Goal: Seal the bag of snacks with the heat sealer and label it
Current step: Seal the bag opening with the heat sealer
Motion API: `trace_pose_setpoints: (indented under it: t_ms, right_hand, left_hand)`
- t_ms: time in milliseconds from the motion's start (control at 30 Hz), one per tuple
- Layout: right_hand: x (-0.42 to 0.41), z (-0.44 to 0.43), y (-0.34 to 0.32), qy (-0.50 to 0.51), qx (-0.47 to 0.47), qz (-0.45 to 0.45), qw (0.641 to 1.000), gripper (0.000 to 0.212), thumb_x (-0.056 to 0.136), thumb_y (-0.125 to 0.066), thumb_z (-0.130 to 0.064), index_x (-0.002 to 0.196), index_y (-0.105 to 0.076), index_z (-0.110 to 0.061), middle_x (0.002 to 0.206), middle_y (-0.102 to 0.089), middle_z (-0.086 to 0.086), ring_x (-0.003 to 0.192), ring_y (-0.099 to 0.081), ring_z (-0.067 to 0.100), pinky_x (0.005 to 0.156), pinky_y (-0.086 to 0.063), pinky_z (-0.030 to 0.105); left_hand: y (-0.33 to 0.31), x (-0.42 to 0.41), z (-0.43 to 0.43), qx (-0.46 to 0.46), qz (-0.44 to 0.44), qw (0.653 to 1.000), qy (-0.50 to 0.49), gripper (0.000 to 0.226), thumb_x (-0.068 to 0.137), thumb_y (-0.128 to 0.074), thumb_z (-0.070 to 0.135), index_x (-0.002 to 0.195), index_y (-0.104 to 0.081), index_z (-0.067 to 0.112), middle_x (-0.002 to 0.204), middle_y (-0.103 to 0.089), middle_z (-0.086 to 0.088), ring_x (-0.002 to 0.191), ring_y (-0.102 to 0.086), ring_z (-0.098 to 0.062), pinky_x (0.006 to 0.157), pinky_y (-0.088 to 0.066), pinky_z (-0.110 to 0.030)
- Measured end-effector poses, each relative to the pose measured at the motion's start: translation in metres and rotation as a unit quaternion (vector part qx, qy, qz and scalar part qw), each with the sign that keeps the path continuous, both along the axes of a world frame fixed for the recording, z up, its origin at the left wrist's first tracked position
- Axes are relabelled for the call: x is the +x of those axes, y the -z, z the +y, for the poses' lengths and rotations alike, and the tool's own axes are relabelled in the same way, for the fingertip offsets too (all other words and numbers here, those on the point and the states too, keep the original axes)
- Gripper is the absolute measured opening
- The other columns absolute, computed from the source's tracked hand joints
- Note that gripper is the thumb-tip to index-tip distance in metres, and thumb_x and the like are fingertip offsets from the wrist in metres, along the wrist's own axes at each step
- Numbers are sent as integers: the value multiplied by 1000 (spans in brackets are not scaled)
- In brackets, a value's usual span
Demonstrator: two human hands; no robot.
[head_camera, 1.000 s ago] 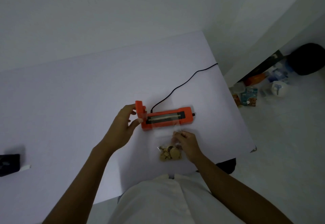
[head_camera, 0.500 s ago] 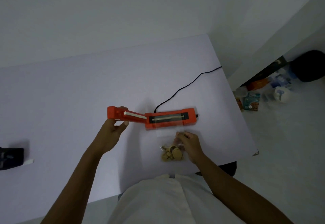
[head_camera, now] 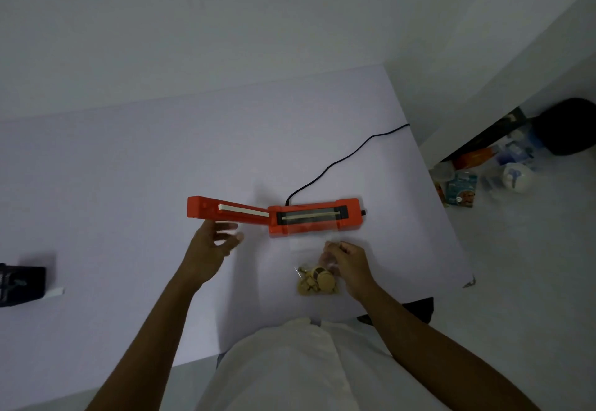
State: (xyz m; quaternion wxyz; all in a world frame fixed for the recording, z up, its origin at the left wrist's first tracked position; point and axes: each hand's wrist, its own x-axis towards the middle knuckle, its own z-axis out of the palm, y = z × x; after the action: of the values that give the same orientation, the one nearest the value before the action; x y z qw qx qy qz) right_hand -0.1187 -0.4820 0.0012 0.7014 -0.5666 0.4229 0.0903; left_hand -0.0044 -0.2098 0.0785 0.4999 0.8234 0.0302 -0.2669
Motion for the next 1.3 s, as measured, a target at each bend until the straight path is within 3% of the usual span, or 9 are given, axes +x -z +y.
trace_pose_setpoints:
  t_ms: [167,333,433,567,667,800,1033,1133,1300]
  right_hand:
    - [0,0,0,-1,-2,4,1000,18,91,-66,-15,82,-71,-1,72,-70,11,67,-67,19,62,-56,33]
    - [0,-2,-1,-3,-4,1,1000,24,92,-66,-15,90,-67,8,76,-70,14,70,-67,23,62,-56,32]
    - [0,-3,-1,2,-2,-2,1000,24,92,-66,-17,91,-67,7,79,-70,16,72,-68,24,63,-56,33]
    - [2,-4,0,7,-3,-6,1000,20,92,-66,-19,92,-69,1,80,-72,15,74,-70,26,65,-55,37]
    - [5,-6,0,13,-12,-11,1000,14,91,-66,-18,91,-70,-5,79,-72,13,77,-72,29,64,-53,37]
    - [10,-8,-3,11,-15,-12,1000,15,92,-65,-17,92,-69,-3,81,-72,14,77,-72,27,59,-54,32]
    - [18,-12,-5,14,-33,-31,999,20,94,-64,-20,91,-69,-1,80,-71,15,75,-72,29,69,-59,48]
    - [23,-13,-7,20,-36,-37,998,24,95,-64,-22,92,-68,2,79,-70,17,73,-71,30,66,-61,49]
    - [29,-11,-13,20,-44,-44,998,25,96,-62,-21,93,-67,4,77,-69,18,70,-70,28,61,-62,46]
  left_hand:
    - [26,-19,-22,75,144,982,95,43,88,-67,40,122,-58,15,108,-67,-4,95,-64,-17,71,-51,-26]
    - [39,-39,-67,65,128,983,110,35,94,-54,47,106,-64,16,103,-65,-4,98,-62,-21,86,-48,-33]
    - [46,-42,-89,34,150,985,78,41,95,-52,46,114,-64,12,107,-65,-3,100,-61,-20,87,-47,-31]
    - [54,-40,-105,4,152,988,8,25,94,-59,34,98,-68,11,98,-70,-6,95,-65,-24,85,-51,-37]
    - [55,-38,-112,-58,178,981,-46,19,93,-60,20,97,-70,4,98,-73,-11,92,-68,-24,71,-51,-27]
    - [54,-36,-117,-91,192,975,-67,25,97,-56,27,104,-70,7,98,-76,-5,91,-71,-21,79,-53,-34]
    - [51,-29,-118,30,96,995,23,19,94,-58,29,86,-68,15,84,-72,-4,80,-69,-19,72,-54,-31]
    - [48,-21,-114,49,68,995,51,17,94,-60,26,92,-67,11,86,-71,-5,79,-68,-18,70,-52,-27]
    - [47,-13,-114,-19,155,988,6,25,98,-53,26,106,-65,5,99,-72,-9,90,-70,-23,73,-53,-32]
